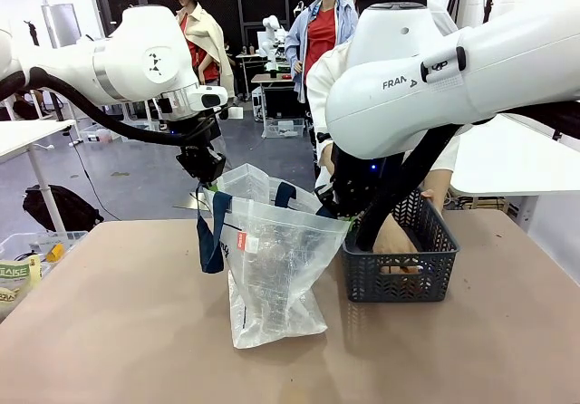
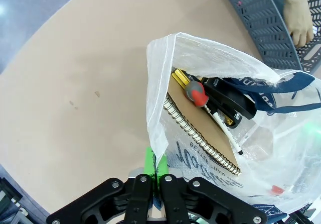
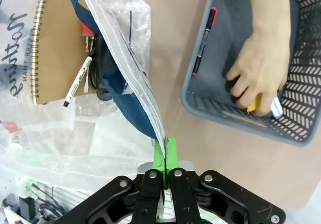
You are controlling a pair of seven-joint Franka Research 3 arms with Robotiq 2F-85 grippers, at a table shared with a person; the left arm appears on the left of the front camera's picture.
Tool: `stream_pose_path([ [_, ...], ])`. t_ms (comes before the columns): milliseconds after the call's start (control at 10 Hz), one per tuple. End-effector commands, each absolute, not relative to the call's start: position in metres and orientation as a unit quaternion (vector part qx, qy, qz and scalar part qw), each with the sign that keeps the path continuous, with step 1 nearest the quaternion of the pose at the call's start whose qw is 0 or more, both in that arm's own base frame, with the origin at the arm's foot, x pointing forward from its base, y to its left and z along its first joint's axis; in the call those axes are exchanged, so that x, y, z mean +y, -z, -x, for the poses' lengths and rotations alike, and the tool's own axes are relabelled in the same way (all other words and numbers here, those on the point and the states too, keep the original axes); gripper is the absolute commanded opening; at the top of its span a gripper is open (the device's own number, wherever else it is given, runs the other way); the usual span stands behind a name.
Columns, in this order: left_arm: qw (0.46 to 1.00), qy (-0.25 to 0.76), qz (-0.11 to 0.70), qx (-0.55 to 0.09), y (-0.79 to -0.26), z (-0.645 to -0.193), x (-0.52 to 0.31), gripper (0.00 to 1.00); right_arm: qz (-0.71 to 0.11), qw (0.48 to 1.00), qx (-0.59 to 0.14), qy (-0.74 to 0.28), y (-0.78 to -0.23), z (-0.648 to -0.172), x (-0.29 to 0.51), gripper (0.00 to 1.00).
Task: Transfer purchased items from the store into the shopping bag.
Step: Move the Reusable shopping bag to the right side of the table.
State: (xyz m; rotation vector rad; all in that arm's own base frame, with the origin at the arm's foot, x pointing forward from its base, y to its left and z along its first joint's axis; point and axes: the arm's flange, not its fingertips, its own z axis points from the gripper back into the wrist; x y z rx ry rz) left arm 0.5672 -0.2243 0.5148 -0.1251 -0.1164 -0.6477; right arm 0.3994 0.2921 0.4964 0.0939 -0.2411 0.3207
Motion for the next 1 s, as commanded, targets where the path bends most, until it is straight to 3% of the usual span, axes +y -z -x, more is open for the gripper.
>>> stream_pose_path([
  [0,0.946,0.312,0.060,-0.060,-0.5153,-0.5644,-0.2223,0.00,-0.048,0.979,-0.121,-0.157,-0.4965,-0.3987,0.2909,0.00],
  [900,0.946,0.312,0.060,-0.060,-0.5153,-0.5644,-0.2223,0.00,-0.048,0.979,-0.121,-0.157,-0.4965,-0.3987,0.2909,0.00],
])
